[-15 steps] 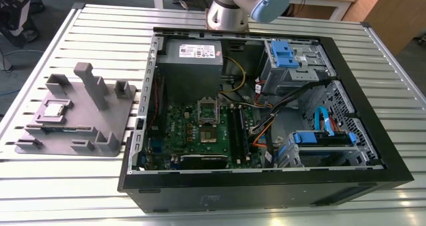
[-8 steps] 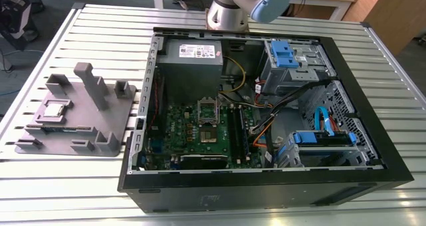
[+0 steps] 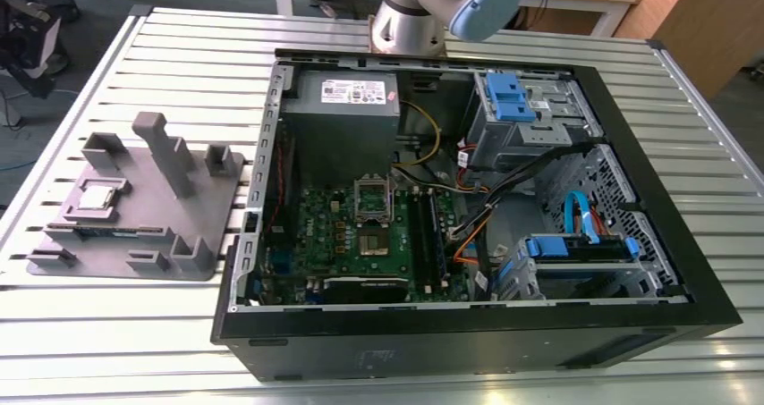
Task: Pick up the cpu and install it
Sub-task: 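Reach for the cpu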
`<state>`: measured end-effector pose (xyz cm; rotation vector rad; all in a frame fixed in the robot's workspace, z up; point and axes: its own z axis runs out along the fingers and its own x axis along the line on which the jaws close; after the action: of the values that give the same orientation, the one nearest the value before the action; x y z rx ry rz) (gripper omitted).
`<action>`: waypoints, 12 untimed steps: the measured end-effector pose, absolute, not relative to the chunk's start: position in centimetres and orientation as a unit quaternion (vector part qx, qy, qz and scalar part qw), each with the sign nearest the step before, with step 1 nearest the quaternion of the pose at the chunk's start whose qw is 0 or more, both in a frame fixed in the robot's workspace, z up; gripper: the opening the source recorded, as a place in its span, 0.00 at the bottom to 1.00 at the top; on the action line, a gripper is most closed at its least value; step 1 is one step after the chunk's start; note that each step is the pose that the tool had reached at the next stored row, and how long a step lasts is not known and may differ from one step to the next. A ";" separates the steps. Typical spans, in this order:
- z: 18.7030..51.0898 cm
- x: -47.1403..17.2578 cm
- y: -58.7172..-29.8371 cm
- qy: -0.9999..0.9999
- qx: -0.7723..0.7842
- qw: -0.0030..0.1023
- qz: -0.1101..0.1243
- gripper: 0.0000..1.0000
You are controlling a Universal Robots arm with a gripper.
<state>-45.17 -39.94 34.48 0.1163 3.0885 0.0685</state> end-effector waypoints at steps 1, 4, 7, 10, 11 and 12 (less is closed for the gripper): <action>34.3 -45.2 -39.9 0.999 0.038 0.025 0.022 0.11; 33.9 -45.2 -39.9 0.999 0.038 0.025 0.022 0.11; 33.5 -45.2 -39.9 0.999 0.038 0.025 0.022 0.11; 33.0 -45.2 -39.9 0.999 0.038 0.025 0.022 0.11; 32.9 -45.2 -39.9 0.999 0.038 0.025 0.022 0.11; 32.8 -45.2 -39.9 0.999 0.038 0.025 0.022 0.11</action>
<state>-45.20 -39.93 32.75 0.1162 3.0885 0.0686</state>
